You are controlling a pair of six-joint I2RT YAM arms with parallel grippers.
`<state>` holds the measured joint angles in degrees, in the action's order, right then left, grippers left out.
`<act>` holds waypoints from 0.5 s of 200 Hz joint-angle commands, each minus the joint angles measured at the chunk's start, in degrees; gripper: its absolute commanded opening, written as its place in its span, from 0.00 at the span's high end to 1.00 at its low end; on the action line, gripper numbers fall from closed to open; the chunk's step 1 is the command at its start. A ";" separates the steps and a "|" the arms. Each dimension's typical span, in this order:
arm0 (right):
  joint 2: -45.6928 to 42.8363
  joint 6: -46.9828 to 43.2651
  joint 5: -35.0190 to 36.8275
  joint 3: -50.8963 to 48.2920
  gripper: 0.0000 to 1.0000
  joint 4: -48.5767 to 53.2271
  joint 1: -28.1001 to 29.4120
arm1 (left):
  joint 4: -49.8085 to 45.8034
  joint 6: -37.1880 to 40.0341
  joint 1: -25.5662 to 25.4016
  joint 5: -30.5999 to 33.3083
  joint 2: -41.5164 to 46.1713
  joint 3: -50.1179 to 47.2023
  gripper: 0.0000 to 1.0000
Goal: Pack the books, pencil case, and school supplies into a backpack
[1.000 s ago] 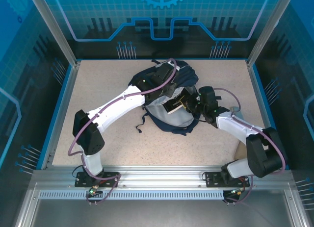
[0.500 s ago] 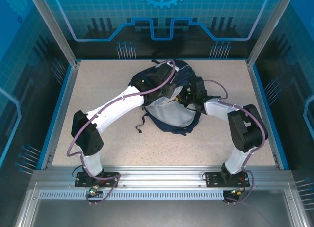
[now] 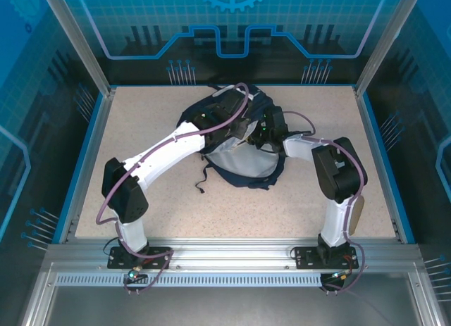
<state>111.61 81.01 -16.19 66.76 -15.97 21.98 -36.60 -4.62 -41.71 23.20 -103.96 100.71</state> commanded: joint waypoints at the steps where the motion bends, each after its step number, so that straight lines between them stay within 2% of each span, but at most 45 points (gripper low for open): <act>1: 0.78 0.21 -1.30 1.99 0.64 0.20 1.06 | 6.32 -1.31 -1.09 -1.25 5.47 0.34 0.98; 28: -3.81 -1.07 0.20 -1.90 0.37 5.84 0.37 | 6.75 -1.18 -0.66 -0.73 5.79 -1.49 0.98; 36: -6.01 -2.23 1.32 -3.56 0.32 8.47 0.11 | 7.12 -1.13 -0.46 -0.64 5.77 -2.38 0.98; 60: -13.81 -5.19 4.31 -10.09 0.30 15.89 -0.92 | 9.00 -0.35 0.34 -0.53 5.95 -6.35 0.98; 100: -26.41 -9.20 8.16 -18.74 0.31 25.96 -1.47 | 10.33 -0.38 0.81 -2.76 6.11 -11.03 0.98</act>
<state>91.05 76.16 -11.86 51.16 -0.25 21.04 -30.94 -4.54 -41.67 21.52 -100.88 90.96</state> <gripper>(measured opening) 0.698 0.060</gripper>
